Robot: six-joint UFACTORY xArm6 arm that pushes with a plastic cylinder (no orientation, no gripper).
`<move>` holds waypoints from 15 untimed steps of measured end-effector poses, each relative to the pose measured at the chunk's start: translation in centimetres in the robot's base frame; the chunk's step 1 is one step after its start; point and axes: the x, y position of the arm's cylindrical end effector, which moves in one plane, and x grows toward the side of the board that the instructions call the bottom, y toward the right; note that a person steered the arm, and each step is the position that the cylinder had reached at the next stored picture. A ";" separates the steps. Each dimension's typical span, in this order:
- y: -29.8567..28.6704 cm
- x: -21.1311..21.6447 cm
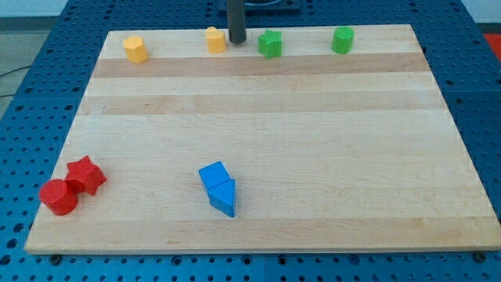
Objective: Place blue triangle parallel to the blue cube
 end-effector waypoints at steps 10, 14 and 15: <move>0.7 36.5; 5.3 32.9; 6.1 30.6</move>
